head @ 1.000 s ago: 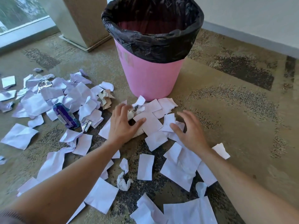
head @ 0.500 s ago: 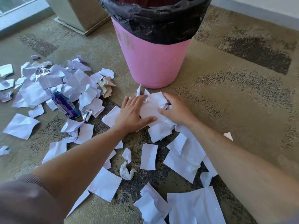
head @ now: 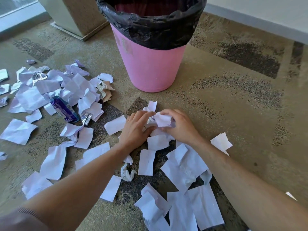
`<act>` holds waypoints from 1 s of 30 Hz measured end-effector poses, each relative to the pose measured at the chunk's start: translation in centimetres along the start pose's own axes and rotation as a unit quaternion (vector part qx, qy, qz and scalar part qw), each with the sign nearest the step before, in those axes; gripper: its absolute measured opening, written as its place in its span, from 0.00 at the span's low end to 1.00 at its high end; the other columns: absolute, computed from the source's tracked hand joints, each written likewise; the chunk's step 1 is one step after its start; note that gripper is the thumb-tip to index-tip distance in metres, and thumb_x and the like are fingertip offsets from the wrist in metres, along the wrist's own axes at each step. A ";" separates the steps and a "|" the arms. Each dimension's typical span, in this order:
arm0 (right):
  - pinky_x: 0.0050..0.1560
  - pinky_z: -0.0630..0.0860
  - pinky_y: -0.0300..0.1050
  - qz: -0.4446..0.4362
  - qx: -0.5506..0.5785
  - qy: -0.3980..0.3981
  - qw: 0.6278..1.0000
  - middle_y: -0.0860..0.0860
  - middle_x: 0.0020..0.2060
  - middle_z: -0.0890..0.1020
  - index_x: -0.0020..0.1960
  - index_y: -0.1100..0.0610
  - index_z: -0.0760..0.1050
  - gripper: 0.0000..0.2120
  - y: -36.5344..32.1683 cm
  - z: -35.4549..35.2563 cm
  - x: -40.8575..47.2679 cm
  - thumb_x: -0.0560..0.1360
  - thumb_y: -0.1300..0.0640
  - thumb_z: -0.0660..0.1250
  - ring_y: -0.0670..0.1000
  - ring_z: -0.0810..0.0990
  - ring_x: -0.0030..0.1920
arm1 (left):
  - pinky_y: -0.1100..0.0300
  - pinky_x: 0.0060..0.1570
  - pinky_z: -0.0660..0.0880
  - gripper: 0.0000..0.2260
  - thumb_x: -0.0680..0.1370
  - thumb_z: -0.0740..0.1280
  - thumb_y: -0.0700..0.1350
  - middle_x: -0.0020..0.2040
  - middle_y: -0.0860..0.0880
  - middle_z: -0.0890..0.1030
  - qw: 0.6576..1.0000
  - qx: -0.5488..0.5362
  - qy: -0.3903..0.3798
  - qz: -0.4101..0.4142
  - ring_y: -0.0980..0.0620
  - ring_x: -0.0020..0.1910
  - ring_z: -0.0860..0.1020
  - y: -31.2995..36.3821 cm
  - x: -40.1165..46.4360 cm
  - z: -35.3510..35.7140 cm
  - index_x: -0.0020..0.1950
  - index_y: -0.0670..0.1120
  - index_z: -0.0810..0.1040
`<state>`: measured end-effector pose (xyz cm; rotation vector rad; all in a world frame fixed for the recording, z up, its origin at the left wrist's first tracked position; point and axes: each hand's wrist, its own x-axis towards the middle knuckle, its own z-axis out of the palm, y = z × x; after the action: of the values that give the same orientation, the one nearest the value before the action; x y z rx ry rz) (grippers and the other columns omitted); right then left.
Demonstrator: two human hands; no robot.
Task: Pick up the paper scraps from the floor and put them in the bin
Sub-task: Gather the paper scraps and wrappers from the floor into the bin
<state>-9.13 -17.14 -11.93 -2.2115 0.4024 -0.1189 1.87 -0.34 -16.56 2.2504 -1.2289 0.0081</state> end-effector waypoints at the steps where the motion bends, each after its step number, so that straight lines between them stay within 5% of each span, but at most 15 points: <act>1: 0.46 0.70 0.33 0.009 0.007 -0.004 1.000 0.51 0.56 0.75 0.60 0.50 0.76 0.21 -0.1 0.0 -0.3 0.69 0.58 0.77 0.49 0.73 0.54 | 0.49 0.52 0.73 0.18 0.76 0.67 0.50 0.58 0.46 0.76 1.000 -0.015 0.008 0.000 0.43 0.55 0.76 0.5 -0.3 0.0 0.65 0.50 0.72; 5: 0.46 0.75 0.45 0.083 0.104 0.005 0.991 0.54 0.52 0.80 0.48 0.49 0.78 0.15 -0.5 0.2 -1.1 0.67 0.65 0.76 0.52 0.79 0.49 | 0.56 0.45 0.72 0.14 0.72 0.70 0.33 0.53 0.45 0.76 0.997 -0.072 -0.003 -0.039 0.43 0.51 0.77 1.2 -0.6 -0.3 0.55 0.43 0.78; 8: 0.41 0.74 0.41 0.147 0.203 0.043 0.967 0.53 0.43 0.83 0.44 0.52 0.80 0.12 -0.5 -0.3 -1.5 0.70 0.69 0.73 0.49 0.78 0.43 | 0.57 0.44 0.71 0.08 0.74 0.73 0.37 0.50 0.46 0.77 0.980 -0.149 -0.024 -0.131 0.46 0.48 0.77 1.8 0.1 -1.5 0.51 0.42 0.78; 12: 0.39 0.76 0.44 0.243 0.335 0.080 0.907 0.53 0.41 0.83 0.42 0.53 0.80 0.11 -0.7 -1.4 -1.8 0.72 0.70 0.71 0.52 0.79 0.43 | 0.59 0.31 0.73 0.13 0.72 0.77 0.44 0.39 0.46 0.81 0.895 -0.309 -0.043 -0.318 0.48 0.35 0.78 2.1 0.4 -4.0 0.50 0.40 0.79; 15: 0.41 0.77 0.47 0.268 0.378 0.110 0.879 0.55 0.44 0.84 0.42 0.54 0.82 0.11 -1.3 -2.6 -2.5 0.73 0.69 0.71 0.53 0.81 0.44 | 0.48 0.37 0.82 0.14 0.70 0.78 0.41 0.43 0.40 0.85 0.828 -0.424 -0.004 -0.368 0.40 0.38 0.84 3.1 0.5 -6.5 0.51 0.38 0.79; 18: 0.44 0.76 0.46 0.244 0.404 0.147 0.869 0.54 0.45 0.84 0.43 0.55 0.81 0.10 -3.1 -4.3 -3.1 0.74 0.69 0.69 0.52 0.81 0.46 | 0.57 0.30 0.79 0.09 0.71 0.76 0.36 0.39 0.43 0.85 0.792 -0.496 0.012 -0.355 0.48 0.33 0.84 5.4 1.1 -9.4 0.48 0.39 0.80; 25: 0.35 0.76 0.34 0.132 0.486 0.210 0.838 0.52 0.43 0.83 0.44 0.56 0.80 0.09 -11.1 -10.0 -3.4 0.73 0.69 0.67 0.47 0.81 0.42 | 0.62 0.30 0.76 0.11 0.70 0.76 0.38 0.37 0.47 0.85 0.808 -0.527 0.023 -0.262 0.50 0.33 0.82 9.6 4.3 -17.0 0.50 0.37 0.80; 30: 0.48 0.79 0.40 0.053 0.506 0.215 0.833 0.53 0.51 0.84 0.47 0.56 0.80 0.08 -16.6 -15.3 -2.0 0.73 0.67 0.66 0.50 0.83 0.51 | 0.60 0.34 0.79 0.19 0.69 0.74 0.37 0.43 0.45 0.86 0.798 -0.574 0.037 -0.182 0.50 0.38 0.84 12.8 8.1 -23.2 0.59 0.34 0.77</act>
<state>-10.35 -18.32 10.67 -1.0866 0.5403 -0.6269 2.56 -0.74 11.12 1.3031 -0.4521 -0.6213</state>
